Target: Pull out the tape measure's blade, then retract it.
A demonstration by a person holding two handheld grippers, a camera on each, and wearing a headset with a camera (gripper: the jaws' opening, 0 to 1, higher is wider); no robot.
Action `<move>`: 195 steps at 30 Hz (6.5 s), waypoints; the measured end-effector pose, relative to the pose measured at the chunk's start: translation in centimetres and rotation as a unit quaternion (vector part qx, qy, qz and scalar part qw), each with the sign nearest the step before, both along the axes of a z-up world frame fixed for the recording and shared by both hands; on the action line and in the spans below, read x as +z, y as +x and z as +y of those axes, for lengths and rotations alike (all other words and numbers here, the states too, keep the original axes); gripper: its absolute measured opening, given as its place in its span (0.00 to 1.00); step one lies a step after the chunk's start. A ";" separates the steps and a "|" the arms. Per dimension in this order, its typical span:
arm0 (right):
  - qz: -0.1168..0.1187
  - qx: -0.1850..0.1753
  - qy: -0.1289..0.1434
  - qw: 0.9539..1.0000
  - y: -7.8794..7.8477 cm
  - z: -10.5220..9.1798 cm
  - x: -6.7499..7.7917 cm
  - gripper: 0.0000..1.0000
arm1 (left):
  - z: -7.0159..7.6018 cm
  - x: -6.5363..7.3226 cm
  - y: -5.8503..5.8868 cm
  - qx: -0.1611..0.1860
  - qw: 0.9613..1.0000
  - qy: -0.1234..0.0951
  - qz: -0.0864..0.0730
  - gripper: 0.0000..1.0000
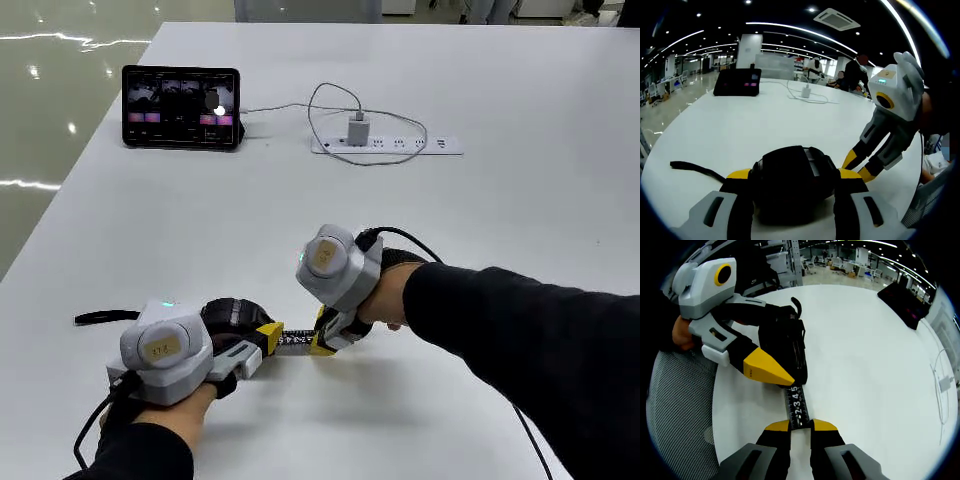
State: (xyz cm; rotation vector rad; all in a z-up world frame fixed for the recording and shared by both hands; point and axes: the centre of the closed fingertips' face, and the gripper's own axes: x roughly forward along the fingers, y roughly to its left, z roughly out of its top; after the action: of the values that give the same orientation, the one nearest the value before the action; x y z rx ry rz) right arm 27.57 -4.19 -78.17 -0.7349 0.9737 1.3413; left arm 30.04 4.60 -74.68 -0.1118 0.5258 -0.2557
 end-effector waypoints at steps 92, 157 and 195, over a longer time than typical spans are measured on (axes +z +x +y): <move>-0.029 -0.001 0.076 0.997 -0.3 4.1 0.1 0.14 | -0.2 -0.1 0.2 -0.008 1.000 0.013 -0.006 0.65; -0.078 -0.215 0.186 0.955 -4.4 -14.8 5.1 0.64 | 2.0 1.4 -6.2 -0.216 0.975 0.038 0.042 0.99; -0.103 -0.258 0.182 0.943 -5.2 -25.6 5.5 0.99 | 6.1 2.4 -6.4 -0.240 0.967 0.079 0.032 0.99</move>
State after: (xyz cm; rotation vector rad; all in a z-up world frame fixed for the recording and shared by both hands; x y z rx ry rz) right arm 22.34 -29.78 -72.62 -0.2956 0.6597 0.9213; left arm 23.60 10.72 -72.28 0.1668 0.6309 -0.6829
